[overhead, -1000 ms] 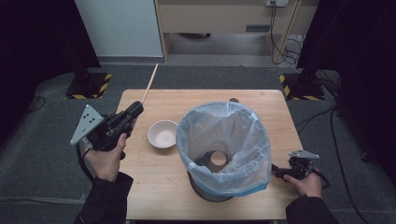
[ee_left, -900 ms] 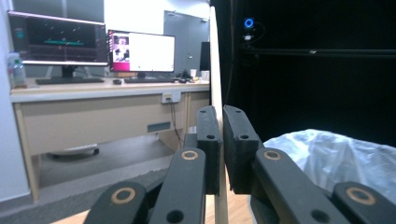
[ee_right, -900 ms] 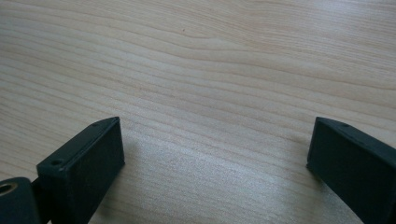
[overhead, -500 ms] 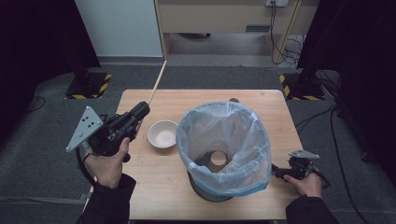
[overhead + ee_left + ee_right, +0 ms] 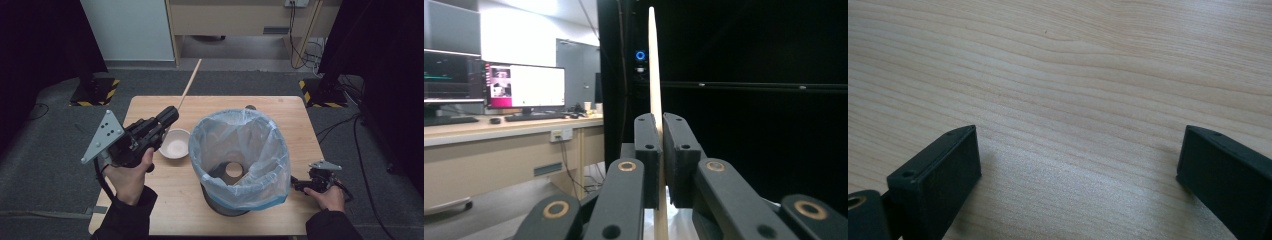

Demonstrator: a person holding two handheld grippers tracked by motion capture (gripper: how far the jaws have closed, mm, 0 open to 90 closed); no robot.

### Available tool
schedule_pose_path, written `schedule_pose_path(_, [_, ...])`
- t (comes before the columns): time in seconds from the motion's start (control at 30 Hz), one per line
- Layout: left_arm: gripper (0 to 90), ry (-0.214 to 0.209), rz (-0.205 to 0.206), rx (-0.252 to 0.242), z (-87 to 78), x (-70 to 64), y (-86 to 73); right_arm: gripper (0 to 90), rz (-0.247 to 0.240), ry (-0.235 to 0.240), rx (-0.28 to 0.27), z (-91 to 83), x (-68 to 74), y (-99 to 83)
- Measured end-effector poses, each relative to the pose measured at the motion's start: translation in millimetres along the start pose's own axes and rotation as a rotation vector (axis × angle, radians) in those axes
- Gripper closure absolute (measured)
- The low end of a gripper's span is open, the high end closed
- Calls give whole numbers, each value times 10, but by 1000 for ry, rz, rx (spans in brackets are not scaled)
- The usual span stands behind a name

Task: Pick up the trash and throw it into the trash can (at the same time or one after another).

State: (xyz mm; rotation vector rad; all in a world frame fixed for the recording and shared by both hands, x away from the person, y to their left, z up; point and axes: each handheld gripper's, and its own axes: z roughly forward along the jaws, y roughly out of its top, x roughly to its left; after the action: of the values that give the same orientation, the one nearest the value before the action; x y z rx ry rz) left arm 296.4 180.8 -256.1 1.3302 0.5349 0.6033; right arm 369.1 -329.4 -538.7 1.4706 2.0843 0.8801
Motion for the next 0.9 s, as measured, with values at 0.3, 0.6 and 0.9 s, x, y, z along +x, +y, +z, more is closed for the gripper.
schedule_pose_path(0.3, [853, -64, 9, 22, 258, -199, -34, 40, -1, 2, 0, 0, 1, 0])
schedule_pose_path(0.6, [853, -106, -1, 57, 461, -318, -126, 40, -4, 4, 0, 0, 0, 0])
schedule_pose_path(0.9, [791, -159, -16, 90, 628, -382, -244, 40, -6, 4, 0, 0, 0, 0])
